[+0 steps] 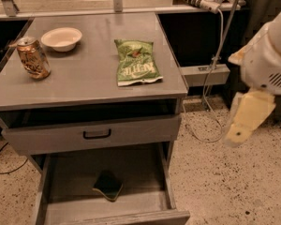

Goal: Pick sponge from middle drawer and place on counter

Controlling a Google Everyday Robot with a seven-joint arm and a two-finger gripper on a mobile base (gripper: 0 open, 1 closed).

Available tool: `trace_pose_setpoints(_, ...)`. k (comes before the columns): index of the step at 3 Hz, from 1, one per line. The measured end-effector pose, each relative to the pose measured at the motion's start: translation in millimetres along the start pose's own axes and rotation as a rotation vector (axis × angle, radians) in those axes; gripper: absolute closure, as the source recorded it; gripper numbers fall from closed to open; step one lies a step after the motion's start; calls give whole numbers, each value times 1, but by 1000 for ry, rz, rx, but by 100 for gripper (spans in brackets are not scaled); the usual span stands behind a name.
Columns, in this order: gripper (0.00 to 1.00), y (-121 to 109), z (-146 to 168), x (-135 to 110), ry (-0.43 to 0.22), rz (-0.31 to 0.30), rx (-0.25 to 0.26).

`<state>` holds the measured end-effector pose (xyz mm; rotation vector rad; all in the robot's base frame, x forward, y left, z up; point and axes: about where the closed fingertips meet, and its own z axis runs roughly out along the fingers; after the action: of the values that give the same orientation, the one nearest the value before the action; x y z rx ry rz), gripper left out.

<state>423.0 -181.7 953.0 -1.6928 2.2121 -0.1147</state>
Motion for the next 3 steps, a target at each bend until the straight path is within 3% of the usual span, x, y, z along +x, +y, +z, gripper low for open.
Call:
trace_pose_setpoints(1, 0, 45, 54, -21, 14, -31, -86)
trace_pose_setpoints(2, 0, 45, 54, -21, 14, -31, -87)
trace_pose_setpoints(3, 0, 64, 89, -33, -17, -24, -119)
